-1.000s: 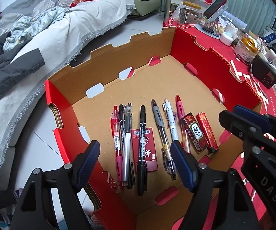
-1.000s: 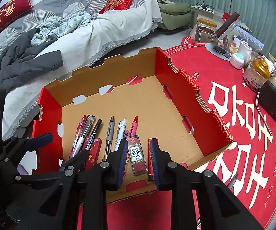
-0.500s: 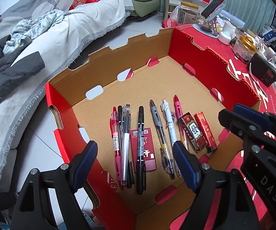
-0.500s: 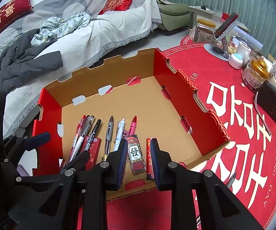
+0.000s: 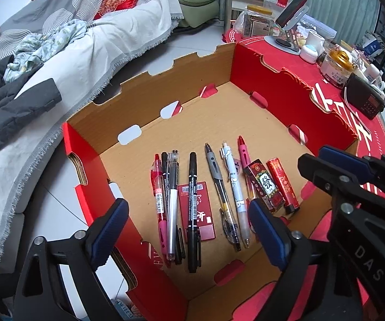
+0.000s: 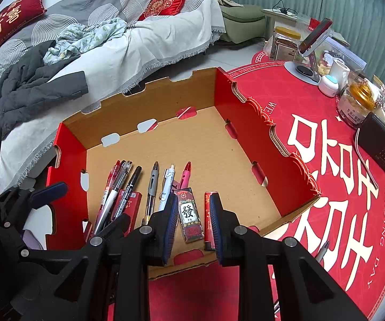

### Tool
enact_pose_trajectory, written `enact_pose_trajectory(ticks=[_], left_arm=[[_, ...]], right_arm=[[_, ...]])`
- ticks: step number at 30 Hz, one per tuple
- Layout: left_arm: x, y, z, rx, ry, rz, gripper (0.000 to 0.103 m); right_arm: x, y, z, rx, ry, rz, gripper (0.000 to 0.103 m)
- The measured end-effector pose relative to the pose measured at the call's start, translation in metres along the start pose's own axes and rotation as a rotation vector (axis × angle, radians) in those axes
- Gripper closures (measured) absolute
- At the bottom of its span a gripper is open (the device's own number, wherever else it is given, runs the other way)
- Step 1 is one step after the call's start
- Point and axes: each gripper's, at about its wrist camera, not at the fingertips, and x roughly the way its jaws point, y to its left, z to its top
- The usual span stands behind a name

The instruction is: Organize rigid objects

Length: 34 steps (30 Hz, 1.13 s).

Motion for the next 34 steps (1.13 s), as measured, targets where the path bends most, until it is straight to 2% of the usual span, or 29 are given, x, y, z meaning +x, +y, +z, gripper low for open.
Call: enact_pose_trajectory(ticks=[4, 23, 29, 34], left_arm=[[-0.001, -0.001, -0.001, 0.006, -0.002, -0.002, 0.004], [-0.003, -0.003, -0.001, 0.007, -0.011, -0.010, 0.004], [-0.011, 0.000, -0.003, -0.010, -0.050, -0.056, 0.004], [-0.012, -0.003, -0.003, -0.002, -0.047, -0.048, 0.003]], right_arm=[[0.000, 0.000, 0.000, 0.000, 0.000, 0.001, 0.078], [0.000, 0.000, 0.000, 0.001, 0.000, -0.001, 0.078], [0.000, -0.001, -0.001, 0.007, -0.001, -0.004, 0.078], [-0.001, -0.001, -0.002, 0.011, -0.004, -0.001, 0.078]])
